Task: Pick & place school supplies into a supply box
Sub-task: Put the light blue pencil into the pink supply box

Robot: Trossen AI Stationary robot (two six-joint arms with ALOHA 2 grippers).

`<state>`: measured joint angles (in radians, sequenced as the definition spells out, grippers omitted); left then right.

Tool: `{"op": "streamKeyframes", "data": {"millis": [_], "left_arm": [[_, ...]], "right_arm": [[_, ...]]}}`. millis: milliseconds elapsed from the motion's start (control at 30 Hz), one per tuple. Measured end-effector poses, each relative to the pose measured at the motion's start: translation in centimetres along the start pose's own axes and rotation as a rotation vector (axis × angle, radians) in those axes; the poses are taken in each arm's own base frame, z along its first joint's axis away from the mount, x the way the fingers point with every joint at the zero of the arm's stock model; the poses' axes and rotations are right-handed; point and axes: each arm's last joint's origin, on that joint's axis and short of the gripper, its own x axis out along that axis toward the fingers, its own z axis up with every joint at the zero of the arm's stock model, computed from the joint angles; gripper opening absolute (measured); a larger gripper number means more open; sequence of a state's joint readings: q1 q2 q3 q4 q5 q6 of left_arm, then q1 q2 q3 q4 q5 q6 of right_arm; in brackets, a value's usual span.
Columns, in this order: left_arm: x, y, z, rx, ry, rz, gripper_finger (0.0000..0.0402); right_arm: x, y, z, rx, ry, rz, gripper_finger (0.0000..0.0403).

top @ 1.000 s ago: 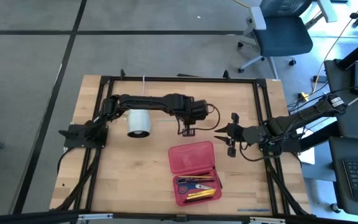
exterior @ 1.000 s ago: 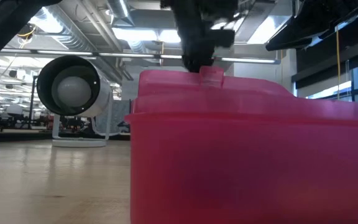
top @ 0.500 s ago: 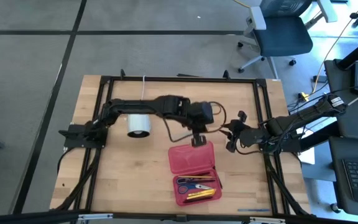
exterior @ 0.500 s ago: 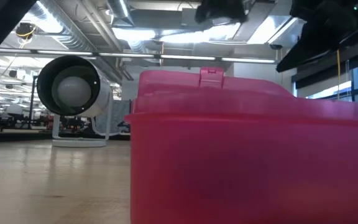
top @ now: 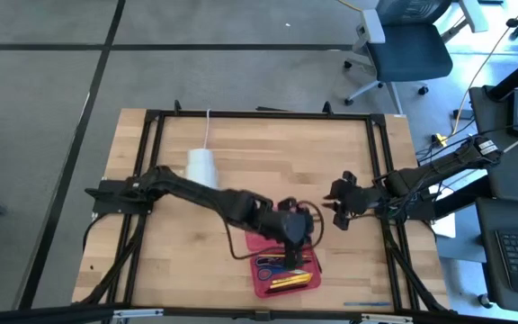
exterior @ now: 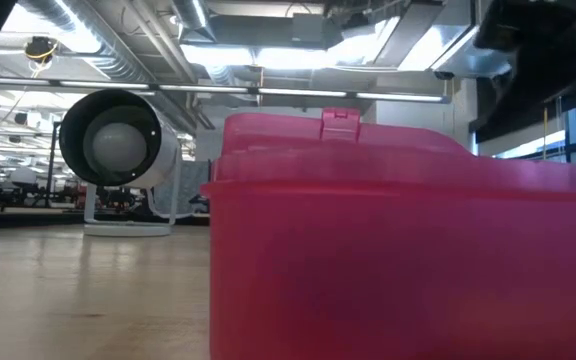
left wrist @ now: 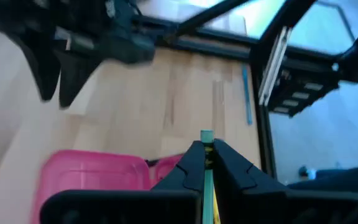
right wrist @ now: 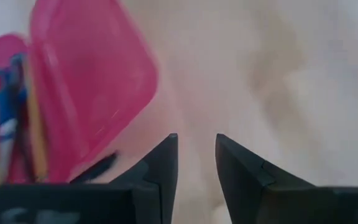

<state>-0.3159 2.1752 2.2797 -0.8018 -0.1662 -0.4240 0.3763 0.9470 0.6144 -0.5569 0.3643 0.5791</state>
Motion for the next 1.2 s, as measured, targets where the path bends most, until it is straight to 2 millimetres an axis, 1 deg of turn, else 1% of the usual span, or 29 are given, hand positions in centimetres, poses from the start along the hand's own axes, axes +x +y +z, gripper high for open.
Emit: {"op": "streamKeyframes", "data": {"millis": [133,267,400,600,767,867,1067,1133,1200], "left_arm": [[2.7,-1.4,-1.5,0.039,0.002,-0.035,0.0004],[6.0,-2.2,-3.6,0.096,0.055,-0.065,0.0004],[9.4,-2.3,-5.7,0.109,0.113,-0.085,0.0004],[12.9,-1.5,-8.2,0.114,0.187,-0.065,0.0004],[14.3,-1.2,-9.2,0.113,0.22,-0.074,0.0004],[14.8,-0.9,-9.7,0.116,0.252,-0.07,0.0007],[14.7,-0.3,-9.9,0.126,0.29,-0.037,0.0015],[14.7,-0.1,-9.9,0.125,0.303,-0.029,0.0015],[14.7,0.2,-10.2,0.125,0.332,-0.015,0.0016]], "right_arm": [[-0.1,-0.1,-1.2,0.145,0.188,0.066,0.0111],[-0.6,0.0,-2.5,0.243,0.305,0.034,0.0111],[-1.2,0.9,-3.3,0.296,0.335,0.051,0.0111],[-2.0,2.9,-3.9,0.318,0.317,0.174,0.0111],[-2.7,4.4,-4.1,0.316,0.292,0.291,0.0111],[-3.3,5.7,-3.7,0.293,0.215,0.408,0.0111],[-5.6,8.6,-3.1,0.071,-0.005,0.725,0.0111],[-6.4,9.2,-3.1,0.018,-0.068,0.78,0.0111],[-6.9,9.5,-3.3,-0.012,-0.105,0.785,0.0111]]}}
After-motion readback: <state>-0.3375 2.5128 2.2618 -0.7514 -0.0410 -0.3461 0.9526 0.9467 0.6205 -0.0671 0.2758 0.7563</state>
